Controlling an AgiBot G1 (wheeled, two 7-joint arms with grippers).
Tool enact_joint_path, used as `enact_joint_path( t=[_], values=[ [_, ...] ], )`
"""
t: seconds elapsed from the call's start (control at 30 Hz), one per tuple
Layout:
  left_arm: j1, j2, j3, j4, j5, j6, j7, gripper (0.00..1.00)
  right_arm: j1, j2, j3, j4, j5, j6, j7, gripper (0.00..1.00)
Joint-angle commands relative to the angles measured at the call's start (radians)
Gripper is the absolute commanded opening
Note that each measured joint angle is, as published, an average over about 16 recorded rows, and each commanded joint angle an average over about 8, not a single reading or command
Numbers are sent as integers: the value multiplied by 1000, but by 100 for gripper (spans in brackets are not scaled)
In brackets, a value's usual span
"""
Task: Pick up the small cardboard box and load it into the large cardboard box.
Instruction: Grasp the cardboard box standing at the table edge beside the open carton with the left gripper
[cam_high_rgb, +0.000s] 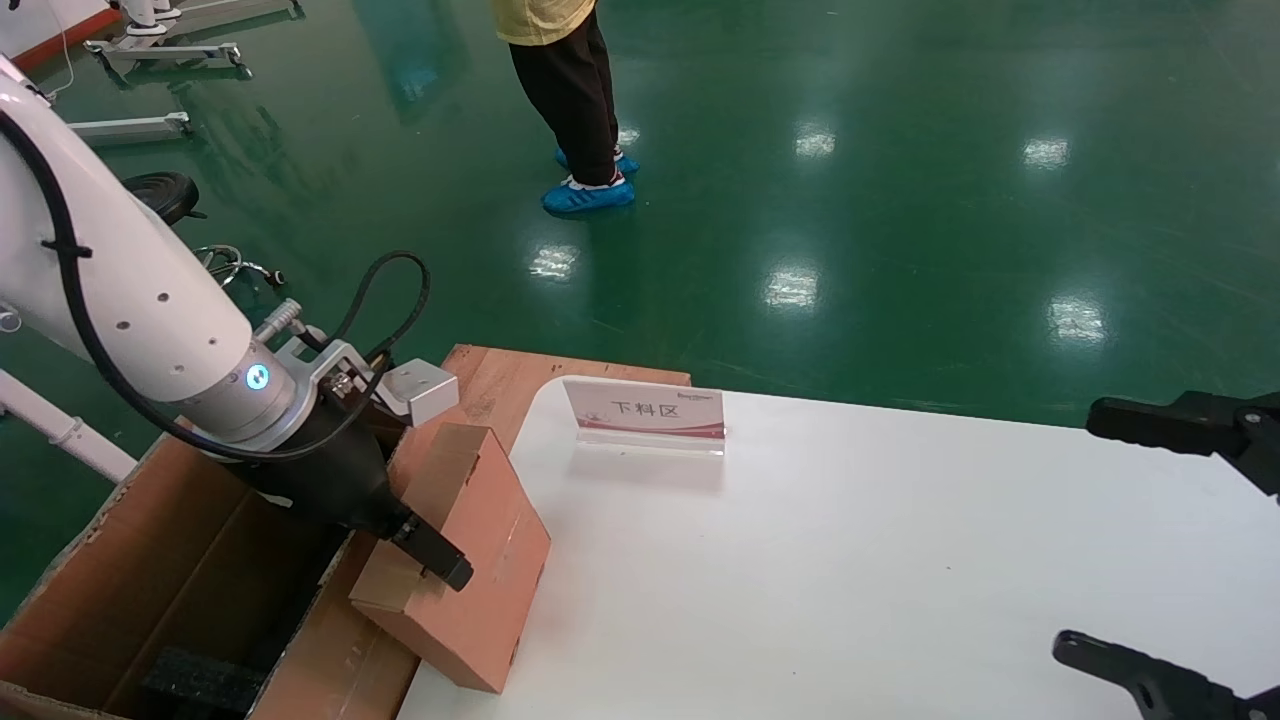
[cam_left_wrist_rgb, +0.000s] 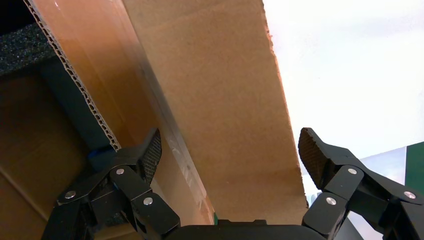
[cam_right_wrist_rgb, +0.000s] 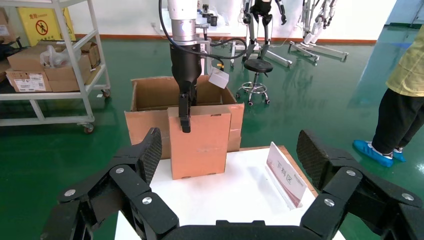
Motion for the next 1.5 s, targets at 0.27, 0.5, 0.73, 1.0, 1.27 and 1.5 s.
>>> enact_joint_path(
  t=[0.27,0.5,0.73,1.0,1.27,1.5],
  values=[
    [0,1,0,0,1,5,-5,0,0,0,0,0,0,0,0,0],
    [-1,1,1,1,1,7,-7,0,0,0,0,0,0,0,0,0],
    [-1,2,1,1,2,8,-8,0,0,0,0,0,0,0,0,0],
    [-2,2,2,1,2,8,-8,0,0,0,0,0,0,0,0,0],
    [-2,2,2,2,2,9,-8,0,0,0,0,0,0,0,0,0],
    [-10,2,-2,9,1,11,-8,0,0,0,0,0,0,0,0,0]
  ],
)
